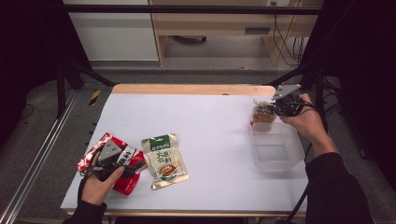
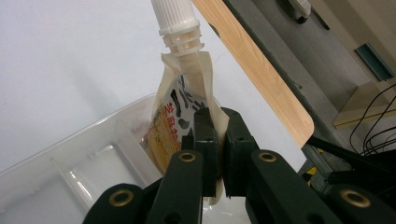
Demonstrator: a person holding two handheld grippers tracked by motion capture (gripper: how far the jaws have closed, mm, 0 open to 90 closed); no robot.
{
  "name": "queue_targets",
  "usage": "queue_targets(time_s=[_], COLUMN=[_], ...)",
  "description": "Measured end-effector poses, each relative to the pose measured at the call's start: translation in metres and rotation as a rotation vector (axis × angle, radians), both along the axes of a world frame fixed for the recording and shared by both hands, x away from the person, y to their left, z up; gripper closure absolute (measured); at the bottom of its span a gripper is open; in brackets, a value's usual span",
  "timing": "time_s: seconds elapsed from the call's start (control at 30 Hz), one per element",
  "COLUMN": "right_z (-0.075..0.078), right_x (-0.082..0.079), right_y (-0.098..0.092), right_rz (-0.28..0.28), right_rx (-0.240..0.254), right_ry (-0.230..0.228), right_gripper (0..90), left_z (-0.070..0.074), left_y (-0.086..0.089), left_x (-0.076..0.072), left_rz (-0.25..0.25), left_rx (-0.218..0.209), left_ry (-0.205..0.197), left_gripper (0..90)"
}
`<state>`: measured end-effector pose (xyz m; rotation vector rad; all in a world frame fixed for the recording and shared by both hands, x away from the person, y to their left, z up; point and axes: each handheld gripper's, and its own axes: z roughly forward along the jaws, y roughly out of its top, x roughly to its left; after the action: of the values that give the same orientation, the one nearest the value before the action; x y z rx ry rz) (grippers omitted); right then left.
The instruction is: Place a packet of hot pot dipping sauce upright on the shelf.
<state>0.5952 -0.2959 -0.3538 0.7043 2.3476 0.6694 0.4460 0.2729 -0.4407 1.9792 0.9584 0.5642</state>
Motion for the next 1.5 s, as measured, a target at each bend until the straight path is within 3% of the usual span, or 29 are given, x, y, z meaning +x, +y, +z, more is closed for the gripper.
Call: queue_targets(time_s=[0.47, 0.67, 0.87, 0.93, 0.97, 1.0, 1.13, 1.33, 1.37, 1.5], right_z=[-0.001, -0.002, -0.005, -0.005, -0.004, -0.004, 0.003, 0.017, 0.025, 0.036], right_x=[0.0, 0.002, 0.002, 0.001, 0.0, -0.001, -0.008, -0.024, -0.032, -0.049], right_y=[-0.004, -0.002, 0.001, 0.002, 0.002, 0.001, 0.0, 0.004, 0.01, 0.026], right_rz=[-0.031, -0.06, -0.103, -0.112, -0.132, -0.138, -0.16, -0.194, -0.189, -0.187], right_rx=[0.026, 0.044, 0.042, 0.039, 0.041, 0.041, 0.045, 0.098, 0.119, 0.122], right_ry=[0.009, 0.011, 0.026, 0.02, 0.002, -0.006, -0.021, -0.07, -0.097, -0.133], right_gripper=[84.1, 78.0, 53.0, 48.7, 40.1, 37.2, 29.6, 19.9, 18.0, 12.5], left_z=[-0.001, -0.001, -0.001, -0.002, -0.002, -0.002, -0.002, -0.002, -0.002, -0.002], left_y=[-0.001, 0.0, 0.0, 0.0, 0.0, 0.0, 0.0, -0.002, -0.002, -0.001], left_x=[0.0, 0.0, 0.001, 0.001, 0.001, 0.001, 0.001, 0.001, 0.001, 0.001], left_rz=[-0.003, -0.004, -0.002, 0.0, 0.004, 0.004, 0.004, 0.0, 0.0, 0.005], left_rx=[0.005, 0.009, 0.007, 0.006, 0.0, 0.0, 0.004, 0.016, 0.017, 0.016], left_ry=[0.008, 0.007, 0.009, 0.01, 0.01, 0.01, 0.01, 0.008, 0.008, 0.006], left_gripper=[7.1, 7.1, 7.0, 7.0, 7.0, 7.0, 7.0, 6.9, 6.9, 6.9])
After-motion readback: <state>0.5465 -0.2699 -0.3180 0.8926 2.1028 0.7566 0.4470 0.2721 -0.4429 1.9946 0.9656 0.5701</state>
